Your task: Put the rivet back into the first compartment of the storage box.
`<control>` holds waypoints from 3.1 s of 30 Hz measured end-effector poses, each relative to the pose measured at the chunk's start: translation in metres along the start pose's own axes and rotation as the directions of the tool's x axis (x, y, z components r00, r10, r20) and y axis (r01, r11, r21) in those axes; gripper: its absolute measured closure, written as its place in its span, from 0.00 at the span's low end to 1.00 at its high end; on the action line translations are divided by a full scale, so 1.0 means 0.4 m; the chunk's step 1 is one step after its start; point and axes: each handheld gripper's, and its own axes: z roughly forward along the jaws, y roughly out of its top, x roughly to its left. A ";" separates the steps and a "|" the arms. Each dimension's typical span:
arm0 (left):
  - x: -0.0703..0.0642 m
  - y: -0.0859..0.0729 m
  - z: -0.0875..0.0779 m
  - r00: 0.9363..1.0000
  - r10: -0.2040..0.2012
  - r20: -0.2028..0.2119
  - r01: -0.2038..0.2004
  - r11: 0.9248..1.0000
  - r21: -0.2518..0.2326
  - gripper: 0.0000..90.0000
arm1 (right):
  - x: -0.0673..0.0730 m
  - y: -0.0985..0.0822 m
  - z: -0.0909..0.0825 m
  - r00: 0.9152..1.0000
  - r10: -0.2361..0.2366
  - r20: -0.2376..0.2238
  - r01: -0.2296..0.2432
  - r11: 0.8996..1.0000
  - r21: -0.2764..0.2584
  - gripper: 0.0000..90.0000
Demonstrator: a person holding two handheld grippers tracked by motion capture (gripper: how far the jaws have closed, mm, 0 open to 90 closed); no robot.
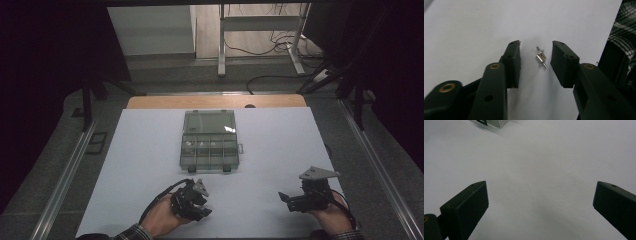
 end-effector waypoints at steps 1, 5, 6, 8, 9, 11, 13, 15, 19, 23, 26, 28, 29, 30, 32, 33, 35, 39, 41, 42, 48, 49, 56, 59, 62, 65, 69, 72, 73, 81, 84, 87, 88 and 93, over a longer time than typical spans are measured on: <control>-0.003 0.001 0.004 1.000 0.008 -0.004 -0.008 1.000 0.011 0.69 | 0.000 0.000 0.000 1.000 0.000 0.000 0.000 1.000 0.000 0.00; -0.009 0.003 0.014 1.000 0.027 -0.005 -0.026 0.999 0.030 0.76 | 0.000 0.000 0.000 1.000 -0.001 0.000 0.001 1.000 0.000 0.00; -0.010 0.003 0.016 1.000 0.030 -0.007 -0.030 0.999 0.033 0.79 | 0.000 0.000 0.000 1.000 0.000 0.000 0.000 1.000 0.000 0.00; -0.013 0.003 0.021 0.999 0.039 -0.012 -0.039 0.998 0.039 0.83 | 0.000 0.000 0.000 1.000 0.000 0.000 0.000 1.000 0.000 0.00; -0.015 0.002 0.021 0.999 0.045 -0.022 -0.044 0.998 0.040 0.85 | 0.000 0.000 0.000 1.000 0.000 0.000 0.000 1.000 0.000 0.00; -0.014 0.003 0.021 0.999 0.045 -0.024 -0.044 0.998 0.044 0.89 | 0.000 0.000 0.000 1.000 -0.002 0.000 0.002 1.000 0.001 0.00; -0.011 0.002 0.020 0.999 0.039 -0.017 -0.039 0.998 0.044 0.89 | 0.000 0.000 0.000 1.000 0.000 0.000 0.000 1.000 0.000 0.00; -0.008 0.001 0.017 1.000 0.030 -0.006 -0.030 0.999 0.038 0.91 | 0.000 0.000 0.000 1.000 0.001 0.000 -0.001 1.000 0.000 0.00; 0.001 0.001 0.010 1.000 0.011 0.002 -0.011 1.000 0.029 0.91 | 0.000 0.000 0.000 1.000 0.000 0.000 0.000 1.000 0.000 0.00; 0.007 0.001 0.002 1.000 -0.002 0.006 0.002 1.000 0.021 0.92 | 0.000 0.000 -0.001 1.000 0.001 0.000 -0.001 1.000 -0.001 0.00; 0.013 0.002 -0.006 1.000 -0.016 0.011 0.016 1.000 0.012 0.92 | -0.001 0.000 -0.001 1.000 0.002 0.000 -0.002 1.000 -0.001 0.00; 0.019 0.002 -0.014 0.999 -0.027 0.016 0.027 1.000 0.000 0.92 | -0.001 0.000 -0.001 1.000 0.003 0.000 -0.003 1.000 -0.001 0.00; 0.022 0.002 -0.016 0.999 -0.031 0.017 0.031 1.000 -0.001 0.92 | -0.001 0.000 -0.001 1.000 0.003 0.000 -0.003 1.000 -0.001 0.00; 0.022 0.002 -0.016 0.998 -0.056 0.021 0.056 0.998 -0.019 0.92 | -0.001 0.000 -0.001 1.000 0.003 -0.001 -0.003 1.000 -0.001 0.00; 0.029 0.001 -0.020 0.997 -0.071 0.029 0.072 0.997 -0.027 0.92 | -0.001 0.000 -0.001 1.000 0.004 -0.001 -0.004 1.000 -0.003 0.00; 0.033 0.001 -0.023 0.997 -0.077 0.029 0.078 0.996 -0.030 0.92 | -0.001 0.000 -0.001 1.000 0.005 -0.002 -0.005 1.000 -0.003 0.00; 0.039 0.001 -0.028 0.996 -0.081 0.031 0.082 0.996 -0.034 0.92 | -0.002 0.000 -0.001 1.000 0.006 -0.001 -0.006 1.000 -0.004 0.00; 0.048 0.007 -0.041 0.996 -0.086 0.025 0.087 0.995 -0.045 0.92 | -0.001 0.000 -0.001 1.000 0.006 -0.003 -0.006 1.000 -0.003 0.00; 0.054 0.010 -0.048 0.996 -0.090 0.022 0.091 0.994 -0.053 0.92 | -0.001 0.000 -0.001 1.000 0.006 -0.004 -0.006 1.000 -0.003 0.00; 0.056 0.012 -0.052 0.995 -0.094 0.019 0.095 0.994 -0.056 0.92 | -0.002 0.000 -0.001 1.000 0.006 -0.005 -0.006 1.000 -0.003 0.00; 0.078 0.023 -0.077 0.994 -0.106 0.007 0.106 0.992 -0.067 0.92 | -0.001 0.000 -0.001 1.000 0.006 -0.004 -0.006 1.000 -0.001 0.00; 0.082 0.025 -0.081 0.994 -0.112 0.007 0.113 0.991 -0.072 0.92 | -0.001 0.000 -0.001 1.000 0.006 -0.004 -0.006 1.000 -0.001 0.00; 0.114 0.036 -0.103 0.991 -0.132 0.001 0.132 0.988 -0.081 0.92 | -0.002 0.000 0.000 1.000 0.006 -0.005 -0.006 1.000 0.002 0.00; 0.126 0.041 -0.112 0.991 -0.137 -0.004 0.137 0.987 -0.083 0.92 | -0.002 -0.001 -0.001 1.000 0.007 -0.004 -0.007 1.000 0.001 0.00; 0.142 0.048 -0.122 0.990 -0.144 -0.012 0.142 0.986 -0.083 0.92 | -0.002 -0.001 -0.001 1.000 0.008 -0.004 -0.008 1.000 0.002 0.00; 0.155 0.057 -0.130 0.988 -0.152 -0.022 0.149 0.985 -0.084 0.92 | -0.001 -0.001 -0.001 1.000 0.007 -0.003 -0.007 1.000 0.003 0.00; 0.169 0.067 -0.137 0.987 -0.158 -0.033 0.155 0.984 -0.083 0.92 | -0.002 -0.002 -0.001 1.000 0.008 -0.003 -0.008 1.000 0.003 0.00; 0.181 0.073 -0.142 0.985 -0.166 -0.038 0.162 0.983 -0.081 0.92 | -0.002 -0.002 -0.001 1.000 0.007 -0.004 -0.007 1.000 0.003 0.00; 0.184 0.075 -0.144 0.985 -0.167 -0.039 0.163 0.983 -0.081 0.92 | -0.002 -0.002 -0.001 1.000 0.007 -0.004 -0.007 1.000 0.004 0.00; 0.217 0.091 -0.167 0.981 -0.183 -0.059 0.178 0.980 -0.087 0.92 | -0.002 -0.003 -0.002 1.000 0.008 -0.003 -0.008 1.000 0.005 0.00; 0.229 0.098 -0.177 0.980 -0.189 -0.067 0.182 0.979 -0.090 0.92 | -0.002 -0.003 -0.002 1.000 0.009 -0.003 -0.009 1.000 0.006 0.00; 0.244 0.107 -0.188 0.977 -0.197 -0.077 0.189 0.977 -0.095 0.92 | -0.003 -0.004 -0.002 1.000 0.011 -0.003 -0.011 1.000 0.004 0.00; 0.251 0.112 -0.191 0.976 -0.201 -0.082 0.193 0.976 -0.095 0.92 | -0.003 -0.004 -0.003 1.000 0.011 -0.004 -0.011 1.000 0.004 0.00; 0.276 0.124 -0.197 0.971 -0.218 -0.098 0.209 0.973 -0.094 0.92 | -0.003 -0.004 -0.003 1.000 0.010 -0.004 -0.010 1.000 0.003 0.00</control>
